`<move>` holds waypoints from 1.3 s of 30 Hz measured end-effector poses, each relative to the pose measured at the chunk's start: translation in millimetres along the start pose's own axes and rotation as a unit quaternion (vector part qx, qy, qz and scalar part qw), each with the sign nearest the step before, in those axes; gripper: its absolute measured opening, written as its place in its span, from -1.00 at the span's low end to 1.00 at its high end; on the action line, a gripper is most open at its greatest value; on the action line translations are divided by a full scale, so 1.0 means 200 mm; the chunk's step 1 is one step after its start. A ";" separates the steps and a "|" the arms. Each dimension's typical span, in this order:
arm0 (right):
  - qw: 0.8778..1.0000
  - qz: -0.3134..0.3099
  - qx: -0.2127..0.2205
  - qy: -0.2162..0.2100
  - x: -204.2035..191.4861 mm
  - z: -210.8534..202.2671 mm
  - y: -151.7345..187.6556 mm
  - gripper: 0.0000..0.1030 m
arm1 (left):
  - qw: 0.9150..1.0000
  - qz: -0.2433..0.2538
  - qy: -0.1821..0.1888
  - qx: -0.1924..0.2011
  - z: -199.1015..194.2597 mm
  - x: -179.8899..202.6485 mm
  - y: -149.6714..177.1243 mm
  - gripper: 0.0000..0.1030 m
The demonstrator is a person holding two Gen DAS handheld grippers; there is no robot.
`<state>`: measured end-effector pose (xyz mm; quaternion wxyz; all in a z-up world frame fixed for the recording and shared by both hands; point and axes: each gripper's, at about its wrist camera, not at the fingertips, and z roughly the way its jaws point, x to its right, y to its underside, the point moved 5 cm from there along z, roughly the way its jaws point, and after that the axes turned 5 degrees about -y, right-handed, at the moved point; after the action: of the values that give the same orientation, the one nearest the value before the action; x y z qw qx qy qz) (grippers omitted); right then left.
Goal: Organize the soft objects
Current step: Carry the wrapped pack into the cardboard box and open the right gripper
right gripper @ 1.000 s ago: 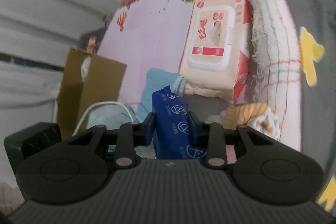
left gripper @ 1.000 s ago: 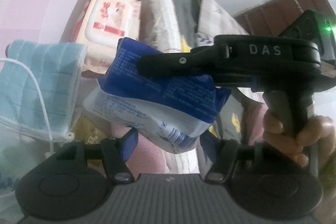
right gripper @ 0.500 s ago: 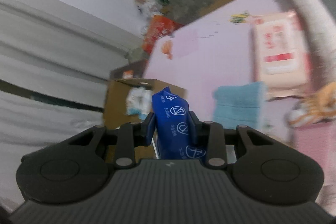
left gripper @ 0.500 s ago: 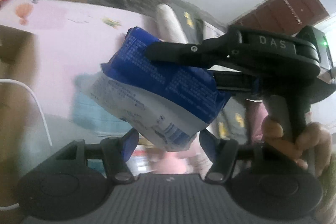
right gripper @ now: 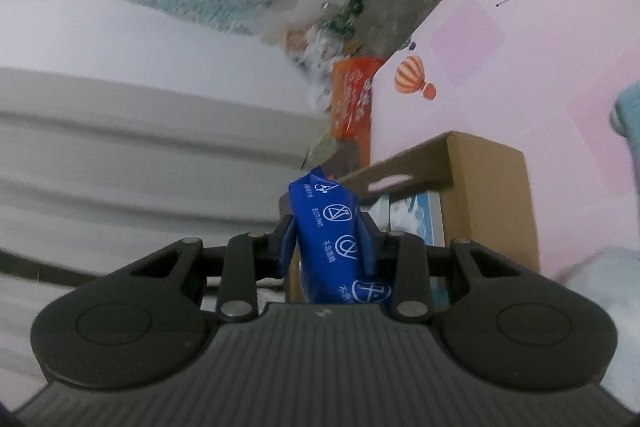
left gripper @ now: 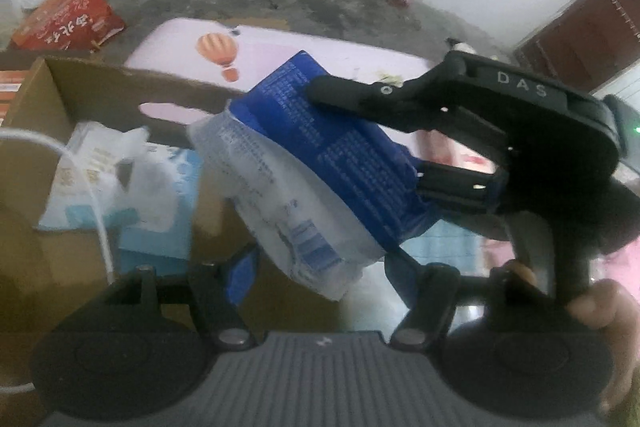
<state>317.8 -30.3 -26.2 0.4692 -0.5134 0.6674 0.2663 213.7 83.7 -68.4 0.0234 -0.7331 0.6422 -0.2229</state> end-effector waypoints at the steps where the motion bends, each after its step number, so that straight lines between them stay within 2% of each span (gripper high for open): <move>1: 1.000 -0.003 0.008 0.010 0.01 0.05 0.00 -0.34 | 1.000 -0.002 -0.011 0.003 0.03 -0.04 -0.02 0.33; 3: 0.999 0.003 0.027 0.020 0.05 0.11 0.01 -0.27 | 0.999 -0.004 -0.034 0.000 0.07 -0.12 -0.02 0.34; 6: 0.998 -0.026 0.047 0.031 0.07 0.11 -0.01 -0.10 | 0.999 -0.018 -0.038 -0.017 0.14 -0.20 -0.02 0.33; 8: 0.997 -0.043 0.056 0.033 0.08 0.08 -0.02 -0.08 | 0.999 -0.019 -0.038 -0.024 0.17 -0.20 0.00 0.33; 14: 0.996 -0.025 0.082 0.032 0.20 -0.12 -0.05 -0.07 | 0.998 -0.027 -0.050 -0.035 0.26 -0.18 0.01 0.32; 18: 0.995 0.002 0.096 0.034 0.30 -0.28 -0.02 -0.06 | 0.996 -0.006 -0.088 -0.026 0.28 -0.19 0.03 0.31; 23: 0.994 0.025 0.098 0.045 0.43 -0.39 0.04 -0.05 | 0.986 0.050 -0.152 -0.047 0.39 -0.20 0.07 0.29; 26: 0.993 0.036 0.099 0.050 0.49 -0.43 0.06 -0.05 | 0.982 0.049 -0.174 -0.059 0.41 -0.22 0.07 0.28; 27: 0.993 0.038 0.099 0.050 0.51 -0.45 0.07 -0.05 | 0.982 0.044 -0.174 -0.059 0.39 -0.22 0.06 0.19; 28: 0.993 0.040 0.099 0.050 0.52 -0.45 0.08 -0.05 | 0.983 0.040 -0.171 -0.053 0.36 -0.22 0.06 0.19; 32: 0.993 0.042 0.098 0.046 0.54 -0.47 0.10 -0.05 | 0.985 0.024 -0.169 -0.029 0.22 -0.25 0.09 0.39; 34: 0.993 0.046 0.096 0.046 0.56 -0.47 0.11 -0.05 | 0.984 0.021 -0.169 -0.049 0.24 -0.28 0.12 0.38; 36: 0.993 0.052 0.092 0.044 0.57 -0.47 0.13 -0.04 | 0.980 0.016 -0.177 -0.084 0.33 -0.32 0.15 0.26; 39: 0.994 0.050 0.090 0.043 0.56 -0.49 0.15 -0.04 | 0.984 -0.029 -0.143 -0.102 0.42 -0.36 0.17 0.04</move>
<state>251.8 -151.0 -90.3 0.4701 -0.4466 0.7329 0.2057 206.3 124.4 -176.2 0.0332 -0.7739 0.6304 -0.0497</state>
